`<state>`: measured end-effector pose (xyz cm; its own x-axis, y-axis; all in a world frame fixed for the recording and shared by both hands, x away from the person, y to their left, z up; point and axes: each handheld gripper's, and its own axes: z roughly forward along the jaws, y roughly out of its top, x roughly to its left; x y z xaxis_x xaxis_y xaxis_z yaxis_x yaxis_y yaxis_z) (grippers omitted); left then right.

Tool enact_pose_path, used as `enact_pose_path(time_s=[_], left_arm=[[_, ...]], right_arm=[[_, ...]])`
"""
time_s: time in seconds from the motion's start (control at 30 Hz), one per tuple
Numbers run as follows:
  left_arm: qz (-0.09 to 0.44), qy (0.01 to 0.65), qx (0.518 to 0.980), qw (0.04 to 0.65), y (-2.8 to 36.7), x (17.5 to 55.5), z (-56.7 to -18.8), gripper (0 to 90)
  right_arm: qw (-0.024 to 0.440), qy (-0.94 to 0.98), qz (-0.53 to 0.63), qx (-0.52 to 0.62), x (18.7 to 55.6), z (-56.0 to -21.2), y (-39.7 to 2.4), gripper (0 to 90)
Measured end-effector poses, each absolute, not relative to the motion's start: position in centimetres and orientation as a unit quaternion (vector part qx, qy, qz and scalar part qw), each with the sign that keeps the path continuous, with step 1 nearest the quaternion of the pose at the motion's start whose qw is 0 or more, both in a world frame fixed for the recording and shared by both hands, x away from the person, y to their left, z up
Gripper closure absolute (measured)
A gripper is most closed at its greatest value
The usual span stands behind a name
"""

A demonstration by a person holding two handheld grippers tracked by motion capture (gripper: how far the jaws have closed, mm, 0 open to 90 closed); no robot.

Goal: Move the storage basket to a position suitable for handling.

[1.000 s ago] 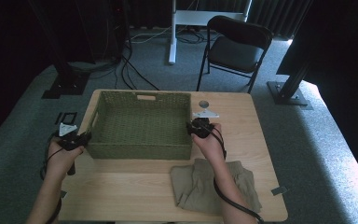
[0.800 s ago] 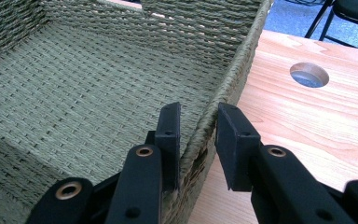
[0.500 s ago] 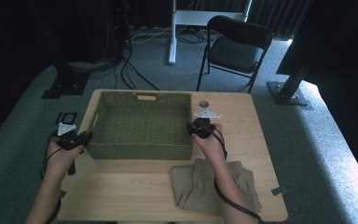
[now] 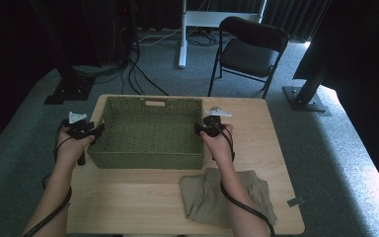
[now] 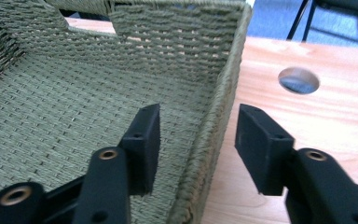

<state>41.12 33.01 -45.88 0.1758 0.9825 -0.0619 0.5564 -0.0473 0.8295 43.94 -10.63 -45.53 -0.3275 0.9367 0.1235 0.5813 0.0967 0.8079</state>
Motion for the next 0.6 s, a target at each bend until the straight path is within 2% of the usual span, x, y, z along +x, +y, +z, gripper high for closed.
enact_pose_path(time_s=[0.17, 0.23, 0.37, 0.6], left_arm=[[0.288, 0.587, 0.663, 0.365, 32.9, 42.1, -46.7, 71.8], [0.295, 0.58, 0.671, 0.357, 32.7, 42.3, -46.9, 75.4], [0.302, 0.57, 0.681, 0.346, 32.4, 42.4, -46.9, 78.8], [0.299, 0.577, 0.679, 0.341, 32.1, 42.5, -46.7, 79.7]], right_arm=[[0.214, 0.711, 0.379, 0.552, 44.4, -46.1, -9.7, 57.2], [0.215, 0.703, 0.369, 0.568, 44.5, -46.2, -9.4, 61.5], [0.226, 0.687, 0.361, 0.589, 44.5, -46.4, -9.1, 70.9], [0.244, 0.681, 0.344, 0.599, 44.7, -46.3, -8.8, 76.9]])
